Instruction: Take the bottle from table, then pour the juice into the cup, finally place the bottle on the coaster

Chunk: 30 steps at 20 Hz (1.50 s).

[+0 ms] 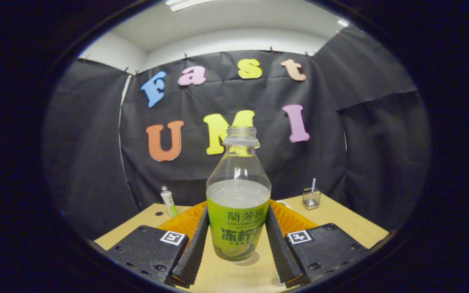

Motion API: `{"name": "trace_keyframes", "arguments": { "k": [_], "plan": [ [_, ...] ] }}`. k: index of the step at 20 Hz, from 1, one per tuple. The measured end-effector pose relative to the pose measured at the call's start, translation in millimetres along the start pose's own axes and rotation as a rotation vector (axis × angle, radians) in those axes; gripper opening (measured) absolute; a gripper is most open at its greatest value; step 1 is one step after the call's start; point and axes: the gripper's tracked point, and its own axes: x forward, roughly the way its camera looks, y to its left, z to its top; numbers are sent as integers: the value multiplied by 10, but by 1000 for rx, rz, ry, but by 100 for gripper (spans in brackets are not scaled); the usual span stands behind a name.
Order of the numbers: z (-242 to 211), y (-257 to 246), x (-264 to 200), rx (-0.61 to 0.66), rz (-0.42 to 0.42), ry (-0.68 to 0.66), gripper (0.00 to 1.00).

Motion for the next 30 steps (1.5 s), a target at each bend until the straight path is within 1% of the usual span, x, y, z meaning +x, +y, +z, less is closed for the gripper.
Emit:
{"name": "trace_keyframes", "arguments": {
  "k": [1,2,4,8,12,15,18,19,21,24,28,30],
  "plan": [
    [-99,35,72,-57,-23,28,77],
    [-202,99,142,-103,-26,50,77],
    [-375,254,255,-134,-15,62,77],
    [-723,362,500,-110,7,80,78],
    [-862,337,706,-74,14,51,78],
    [-1023,149,901,-42,-20,65,78],
    [-1124,65,1037,-5,-15,48,78],
    [-1209,58,1099,2,-1,57,79],
    [-1382,62,1241,-17,24,92,79],
    [-1568,0,1397,-73,20,116,80],
    [-1727,4,1512,-113,20,103,80],
    [-1772,5,1520,-95,22,95,81]
  ]
}}
